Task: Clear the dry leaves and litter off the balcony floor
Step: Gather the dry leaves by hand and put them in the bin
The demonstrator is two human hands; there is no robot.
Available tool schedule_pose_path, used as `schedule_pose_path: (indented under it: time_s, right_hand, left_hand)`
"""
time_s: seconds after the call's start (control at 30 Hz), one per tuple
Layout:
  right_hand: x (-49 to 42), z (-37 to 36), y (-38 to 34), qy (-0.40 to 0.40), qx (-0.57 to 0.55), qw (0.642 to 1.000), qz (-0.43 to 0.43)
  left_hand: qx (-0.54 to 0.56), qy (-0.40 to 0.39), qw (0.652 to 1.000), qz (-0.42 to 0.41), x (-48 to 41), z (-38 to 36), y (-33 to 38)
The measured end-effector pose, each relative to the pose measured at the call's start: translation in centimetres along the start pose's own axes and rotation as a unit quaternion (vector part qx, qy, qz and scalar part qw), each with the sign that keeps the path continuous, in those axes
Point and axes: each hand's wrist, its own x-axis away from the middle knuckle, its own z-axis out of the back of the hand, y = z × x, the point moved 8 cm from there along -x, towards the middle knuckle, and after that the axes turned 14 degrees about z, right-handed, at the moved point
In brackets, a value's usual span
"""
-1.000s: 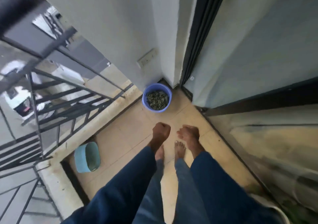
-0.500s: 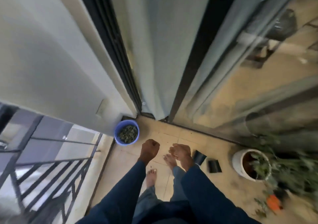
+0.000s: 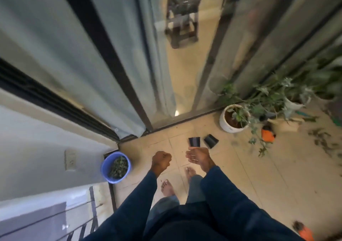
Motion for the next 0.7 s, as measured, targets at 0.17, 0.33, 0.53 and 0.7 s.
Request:
schedule_pose_path:
  time_s: [0.17,0.33,0.53,0.7]
  right_hand:
    - [0.8,7.9,1.0,0.061,-0.029,0.997,-0.031]
    - [0.8,17.7,-0.1,0.091,-0.066,0.994,-0.013]
    - [1.9,32.3,-1.5,0.181,-0.133,0.974,0.014]
    - [4.3,43.0,-1.5,0.243,-0.175,0.954,0.025]
  left_hand:
    - [-0.090,-0.023,0.996,-0.007,1.5,-7.6,3.3]
    - [-0.155,-0.047,0.986,-0.026,3.2,-17.0,7.0]
    - [-0.242,-0.098,0.964,-0.054,7.2,-30.8,12.4]
    - [-0.278,-0.096,0.947,-0.131,11.8,-41.4,15.8]
